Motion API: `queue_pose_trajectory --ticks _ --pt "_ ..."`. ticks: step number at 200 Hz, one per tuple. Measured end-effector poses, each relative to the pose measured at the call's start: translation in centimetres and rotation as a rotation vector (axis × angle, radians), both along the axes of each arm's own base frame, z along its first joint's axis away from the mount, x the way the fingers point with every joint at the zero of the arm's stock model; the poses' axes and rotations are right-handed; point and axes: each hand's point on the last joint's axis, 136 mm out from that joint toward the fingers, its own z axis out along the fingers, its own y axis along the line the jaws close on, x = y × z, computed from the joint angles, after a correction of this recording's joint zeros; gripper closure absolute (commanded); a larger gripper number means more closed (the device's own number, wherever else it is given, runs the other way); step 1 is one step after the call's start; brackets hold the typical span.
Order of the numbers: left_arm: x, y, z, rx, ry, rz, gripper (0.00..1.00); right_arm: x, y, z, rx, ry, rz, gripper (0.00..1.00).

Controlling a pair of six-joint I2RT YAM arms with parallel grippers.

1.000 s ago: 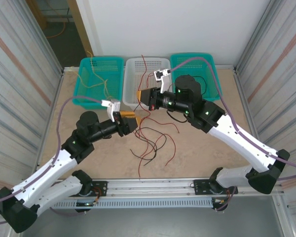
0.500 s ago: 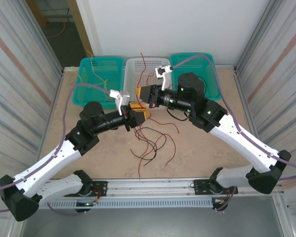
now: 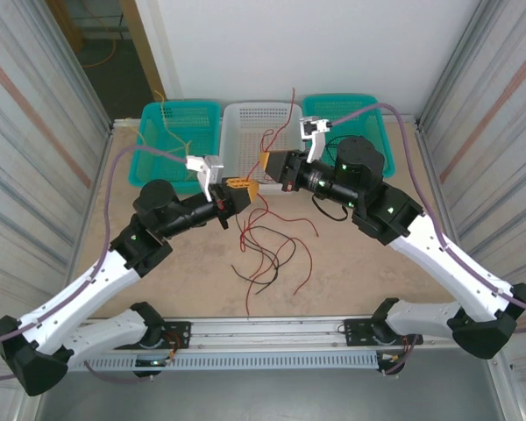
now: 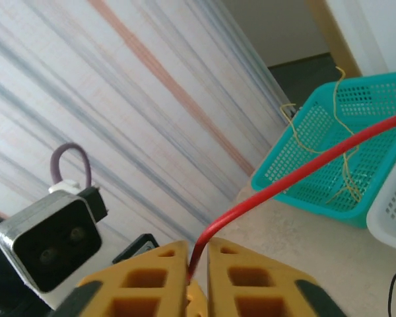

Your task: Untangle the cables

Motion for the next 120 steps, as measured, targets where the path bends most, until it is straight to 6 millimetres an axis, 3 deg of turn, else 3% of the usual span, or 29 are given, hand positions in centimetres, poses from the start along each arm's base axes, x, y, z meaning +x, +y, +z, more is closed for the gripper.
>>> queue_pose_trajectory --ticks 20,26,38,74,120 --pt "0.0 0.0 0.0 -0.005 0.012 0.000 1.00 0.6 -1.4 -0.1 0.007 0.002 -0.069 0.54" --pt "0.0 0.0 0.0 -0.005 0.014 0.001 1.00 0.7 -1.8 0.0 0.006 -0.003 -0.088 0.44" --pt "0.1 0.1 0.2 -0.007 0.018 0.002 1.00 1.0 -2.5 -0.1 0.006 -0.006 -0.129 0.37" --pt "1.4 0.8 1.7 -0.019 0.011 0.042 1.00 1.2 -5.7 -1.3 -0.013 0.004 -0.252 0.35" --pt "6.8 2.6 5.4 -0.036 0.008 0.160 1.00 0.8 -9.1 -2.4 -0.045 0.021 -0.355 0.35"
